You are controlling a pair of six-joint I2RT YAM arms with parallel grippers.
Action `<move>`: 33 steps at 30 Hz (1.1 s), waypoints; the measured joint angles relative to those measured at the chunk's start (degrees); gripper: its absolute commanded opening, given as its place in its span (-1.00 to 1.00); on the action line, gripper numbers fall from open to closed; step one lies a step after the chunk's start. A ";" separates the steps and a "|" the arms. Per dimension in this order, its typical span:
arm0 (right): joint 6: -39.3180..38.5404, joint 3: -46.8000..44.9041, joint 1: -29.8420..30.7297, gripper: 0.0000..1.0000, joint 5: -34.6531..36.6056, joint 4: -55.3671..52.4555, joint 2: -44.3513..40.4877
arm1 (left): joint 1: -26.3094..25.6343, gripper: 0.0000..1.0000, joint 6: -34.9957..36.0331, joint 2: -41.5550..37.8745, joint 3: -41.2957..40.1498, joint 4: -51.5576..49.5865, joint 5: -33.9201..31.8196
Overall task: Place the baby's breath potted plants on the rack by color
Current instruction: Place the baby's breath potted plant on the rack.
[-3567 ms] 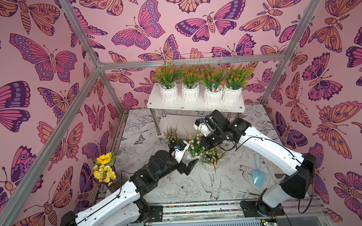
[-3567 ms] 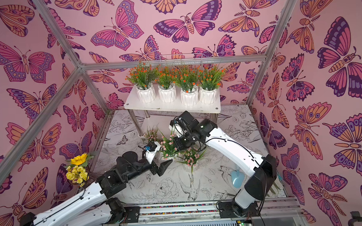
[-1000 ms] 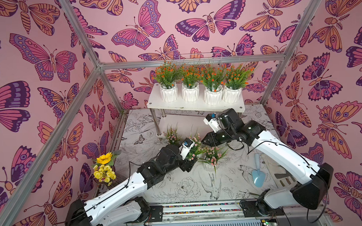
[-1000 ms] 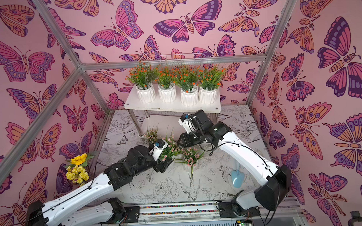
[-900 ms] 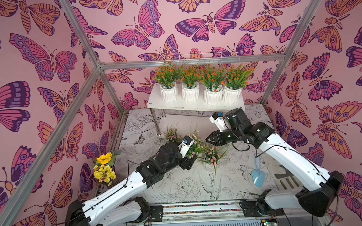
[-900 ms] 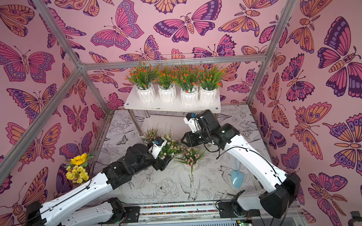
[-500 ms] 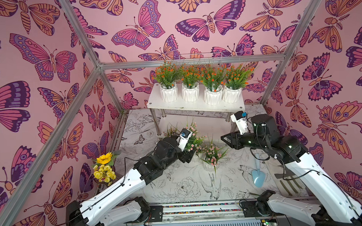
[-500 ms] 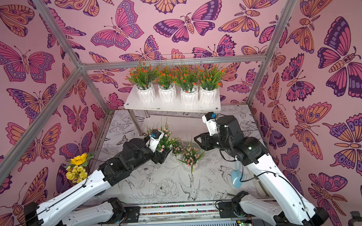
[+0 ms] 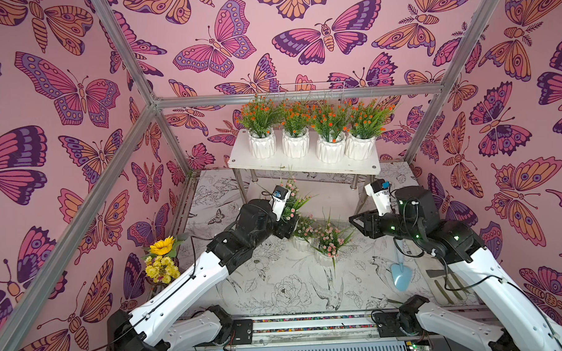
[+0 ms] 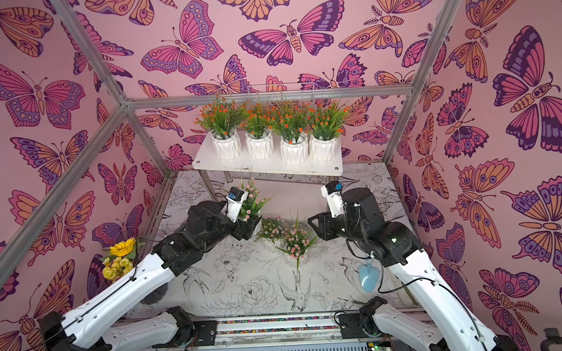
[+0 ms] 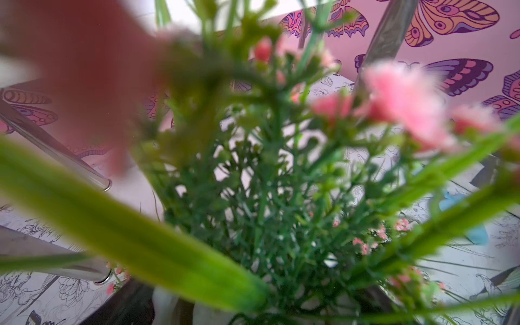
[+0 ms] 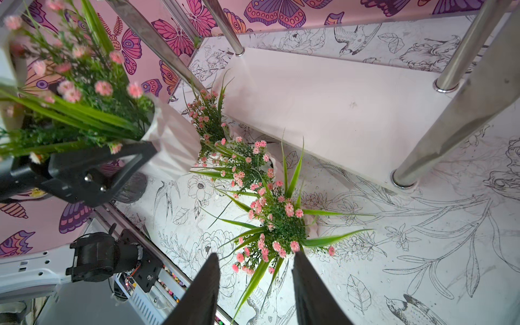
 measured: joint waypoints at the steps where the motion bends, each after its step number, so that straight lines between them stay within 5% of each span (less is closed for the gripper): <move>1: 0.22 -0.26 0.00 -0.11 0.09 -0.04 -0.26 | 0.59 0.41 -0.02 0.76 0.33 0.31 0.20; 33: 0.79 -4.07 0.00 -0.10 2.91 -0.74 -5.18 | 10.67 0.34 -5.14 22.51 3.28 15.98 4.98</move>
